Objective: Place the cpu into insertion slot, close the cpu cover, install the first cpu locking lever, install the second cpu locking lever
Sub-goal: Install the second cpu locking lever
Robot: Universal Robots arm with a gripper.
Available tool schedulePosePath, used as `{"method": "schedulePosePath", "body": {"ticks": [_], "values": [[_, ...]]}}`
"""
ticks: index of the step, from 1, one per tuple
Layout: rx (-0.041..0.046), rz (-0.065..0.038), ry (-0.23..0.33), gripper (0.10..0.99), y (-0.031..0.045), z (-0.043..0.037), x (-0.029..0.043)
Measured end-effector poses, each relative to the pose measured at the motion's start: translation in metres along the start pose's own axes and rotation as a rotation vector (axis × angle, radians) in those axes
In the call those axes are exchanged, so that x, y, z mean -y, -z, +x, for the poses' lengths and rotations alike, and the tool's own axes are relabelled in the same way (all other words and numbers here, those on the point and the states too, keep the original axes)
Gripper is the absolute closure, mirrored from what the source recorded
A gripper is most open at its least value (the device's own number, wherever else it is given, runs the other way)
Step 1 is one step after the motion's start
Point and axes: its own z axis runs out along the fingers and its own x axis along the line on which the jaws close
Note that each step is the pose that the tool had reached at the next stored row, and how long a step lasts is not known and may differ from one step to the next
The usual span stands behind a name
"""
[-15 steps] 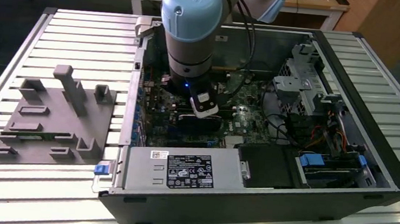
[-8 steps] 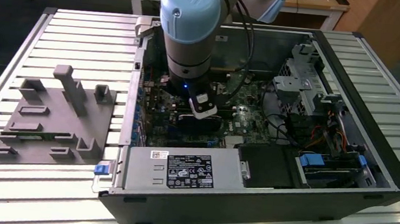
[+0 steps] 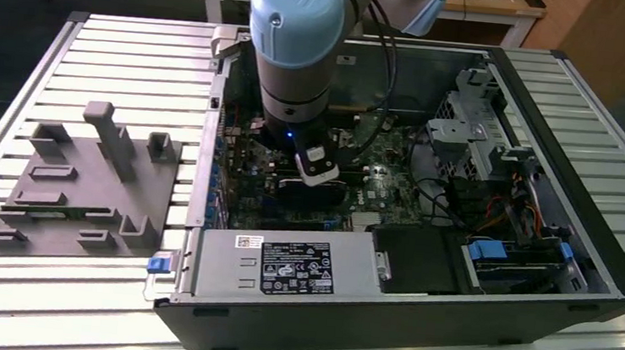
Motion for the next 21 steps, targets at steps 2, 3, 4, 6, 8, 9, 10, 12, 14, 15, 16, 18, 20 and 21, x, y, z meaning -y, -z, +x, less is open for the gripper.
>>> {"method": "schedulePosePath", "body": {"ticks": [2, 3, 4, 6, 8, 9, 10, 12, 14, 15, 16, 18, 20, 21], "values": [[0.0001, 0.000, 0.000, 0.980, 0.0009, 0.0000, -0.0003], [0.0002, 0.000, 0.000, 0.980, 0.0023, -0.0001, -0.0008], [0.0002, 0.000, 0.000, 0.980, 0.0040, -0.0001, -0.0013], [0.0001, 0.000, 0.000, 0.980, 0.0079, -0.0001, -0.0025], [0.0001, 0.000, 0.000, 0.980, 0.0122, -0.0001, -0.0038], [0.0001, 0.000, 0.000, 0.980, 0.0143, -0.0001, -0.0045], [0.0001, 0.000, 0.000, 0.980, 0.0165, -0.0002, -0.0052], [0.0000, 0.000, 0.000, 0.980, 0.0209, -0.0002, -0.0066], [0.0001, 0.000, 0.000, 0.980, 0.0251, -0.0003, -0.0079], [0.0001, 0.000, 0.000, 0.980, 0.0270, -0.0003, -0.0085], [0.0001, 0.000, 0.000, 0.980, 0.0288, -0.0003, -0.0091], [0.0001, 0.000, 0.000, 0.980, 0.0295, -0.0003, -0.0093], [0.0001, 0.000, 0.000, 0.980, 0.0295, -0.0003, -0.0093], [0.0003, 0.001, 0.000, 0.980, 0.0296, -0.0003, -0.0093]]}}
